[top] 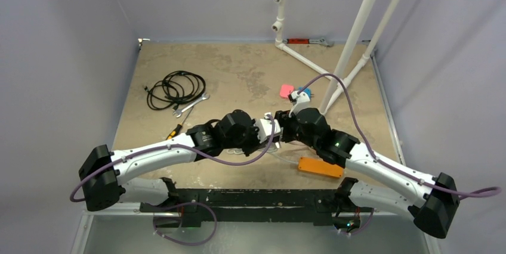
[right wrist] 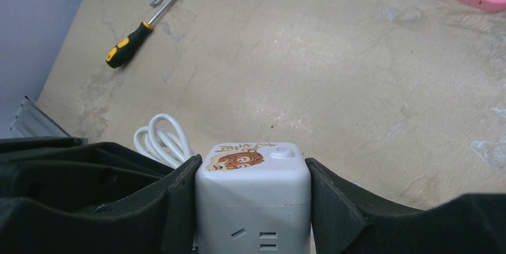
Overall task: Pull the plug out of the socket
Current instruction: Remove the plug from the socket, then place the socket at the center of the board.
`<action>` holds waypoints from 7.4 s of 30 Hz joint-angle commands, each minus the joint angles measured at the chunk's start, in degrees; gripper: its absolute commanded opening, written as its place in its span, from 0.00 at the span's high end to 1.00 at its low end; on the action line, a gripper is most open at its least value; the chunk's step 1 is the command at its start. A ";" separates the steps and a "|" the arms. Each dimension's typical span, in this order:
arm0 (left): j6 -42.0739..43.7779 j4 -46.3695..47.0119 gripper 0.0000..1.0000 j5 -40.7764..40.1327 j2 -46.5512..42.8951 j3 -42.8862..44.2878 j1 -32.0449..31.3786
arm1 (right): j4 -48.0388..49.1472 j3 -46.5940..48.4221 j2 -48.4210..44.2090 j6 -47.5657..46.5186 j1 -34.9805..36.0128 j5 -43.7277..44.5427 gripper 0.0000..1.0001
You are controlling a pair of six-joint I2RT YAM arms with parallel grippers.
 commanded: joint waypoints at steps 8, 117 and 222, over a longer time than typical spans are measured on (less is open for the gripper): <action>-1.19 2.95 1.00 -0.96 -0.34 2.31 2.97 | -1.27 0.84 -3.32 -1.81 0.55 -2.50 1.00; -2.90 1.66 1.00 -8.78 -0.71 2.53 6.27 | 5.32 -3.38 -3.11 -2.77 -5.48 1.75 1.00; -8.50 -3.65 1.00 -14.03 3.76 8.69 23.60 | -12.68 8.09 -7.83 1.03 -9.74 24.41 1.00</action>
